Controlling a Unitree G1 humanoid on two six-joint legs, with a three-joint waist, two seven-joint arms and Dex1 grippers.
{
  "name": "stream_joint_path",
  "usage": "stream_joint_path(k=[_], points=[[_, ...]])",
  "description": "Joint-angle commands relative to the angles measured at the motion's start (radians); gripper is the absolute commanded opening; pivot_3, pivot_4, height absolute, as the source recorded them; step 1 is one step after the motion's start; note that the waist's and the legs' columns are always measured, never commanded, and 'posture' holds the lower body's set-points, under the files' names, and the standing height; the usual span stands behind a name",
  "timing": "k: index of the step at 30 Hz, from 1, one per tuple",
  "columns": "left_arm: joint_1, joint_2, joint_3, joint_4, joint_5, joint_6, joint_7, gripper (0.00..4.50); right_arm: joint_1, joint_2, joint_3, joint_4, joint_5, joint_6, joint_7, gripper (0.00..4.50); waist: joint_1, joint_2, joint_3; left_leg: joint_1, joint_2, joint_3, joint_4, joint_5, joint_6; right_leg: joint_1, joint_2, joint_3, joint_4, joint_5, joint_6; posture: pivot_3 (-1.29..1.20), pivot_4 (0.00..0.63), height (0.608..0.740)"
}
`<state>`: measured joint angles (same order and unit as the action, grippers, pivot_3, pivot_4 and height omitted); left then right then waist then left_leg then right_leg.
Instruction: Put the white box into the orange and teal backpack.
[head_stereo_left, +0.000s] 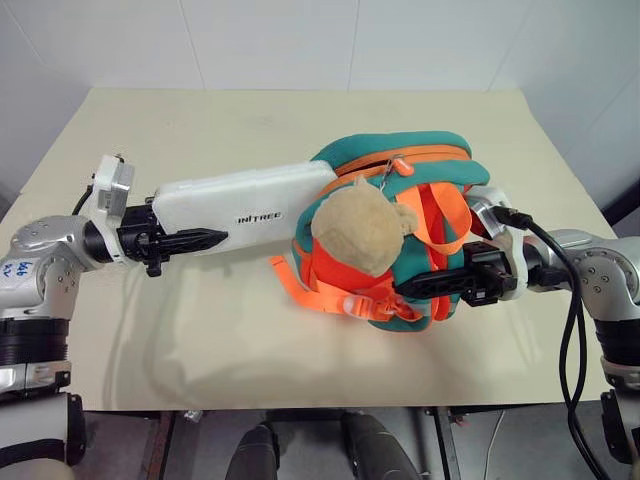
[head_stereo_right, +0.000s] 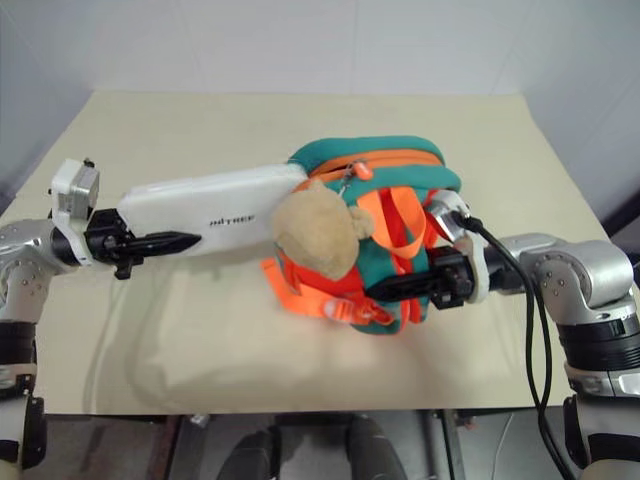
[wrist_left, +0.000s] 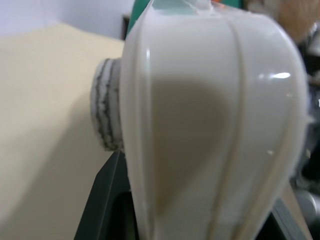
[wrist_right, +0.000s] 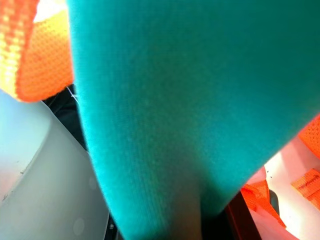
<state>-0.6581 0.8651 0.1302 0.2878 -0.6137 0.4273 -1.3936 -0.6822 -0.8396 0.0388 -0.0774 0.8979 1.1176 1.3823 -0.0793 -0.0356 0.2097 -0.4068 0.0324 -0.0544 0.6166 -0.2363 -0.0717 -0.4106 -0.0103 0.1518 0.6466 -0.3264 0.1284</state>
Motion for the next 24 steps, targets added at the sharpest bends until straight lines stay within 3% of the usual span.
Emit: stream_joint_path(k=[1, 9, 17, 21, 24], points=[[-0.069, 0.016, -0.062, 0.025, 0.077, -0.033, -0.059, 1.36, 0.0, 0.011, -0.012, -0.028, 0.022, 0.003, 0.0, 0.02, 0.002, 0.0, 0.0, 0.0, 0.0, 0.0, 0.0, 0.0, 0.0, 0.0, 0.0, 0.0, 0.0, 0.0, 0.0, 0.0, 0.15, 0.74], [-0.317, -0.106, -0.238, 0.09, 0.206, -0.007, -0.09, 1.36, -0.012, 0.062, -0.009, -0.066, 0.022, -0.02, -0.033, 0.02, 0.017, 0.0, 0.0, -0.001, 0.0, -0.001, 0.004, 0.0, 0.0, 0.0, 0.0, -0.001, 0.002, 0.0, 0.001, 0.0, 0.15, 0.74], [-0.475, -0.267, -0.313, 0.164, 0.274, -0.047, -0.1, 1.36, 0.009, 0.076, -0.023, -0.094, 0.039, -0.021, -0.063, 0.02, 0.02, 0.0, 0.0, -0.002, 0.0, -0.001, 0.006, 0.0, 0.0, -0.001, 0.001, 0.0, 0.006, -0.002, 0.001, 0.0, 0.15, 0.74], [-0.543, -0.441, -0.331, 0.281, 0.316, -0.11, -0.03, 1.36, 0.03, 0.089, -0.034, -0.116, 0.051, -0.029, -0.092, 0.02, 0.024, 0.0, 0.0, -0.002, -0.001, -0.001, 0.008, 0.0, 0.001, -0.001, 0.001, 0.0, 0.006, -0.002, 0.001, 0.0, 0.15, 0.74], [-0.531, -0.517, -0.327, 0.306, 0.318, -0.131, -0.034, 1.36, 0.046, 0.093, -0.046, -0.134, 0.06, -0.031, -0.114, 0.02, 0.026, 0.0, 0.0, -0.004, -0.001, -0.001, 0.011, -0.001, 0.001, -0.001, 0.001, 0.0, 0.007, -0.001, 0.002, 0.0, 0.15, 0.74]])
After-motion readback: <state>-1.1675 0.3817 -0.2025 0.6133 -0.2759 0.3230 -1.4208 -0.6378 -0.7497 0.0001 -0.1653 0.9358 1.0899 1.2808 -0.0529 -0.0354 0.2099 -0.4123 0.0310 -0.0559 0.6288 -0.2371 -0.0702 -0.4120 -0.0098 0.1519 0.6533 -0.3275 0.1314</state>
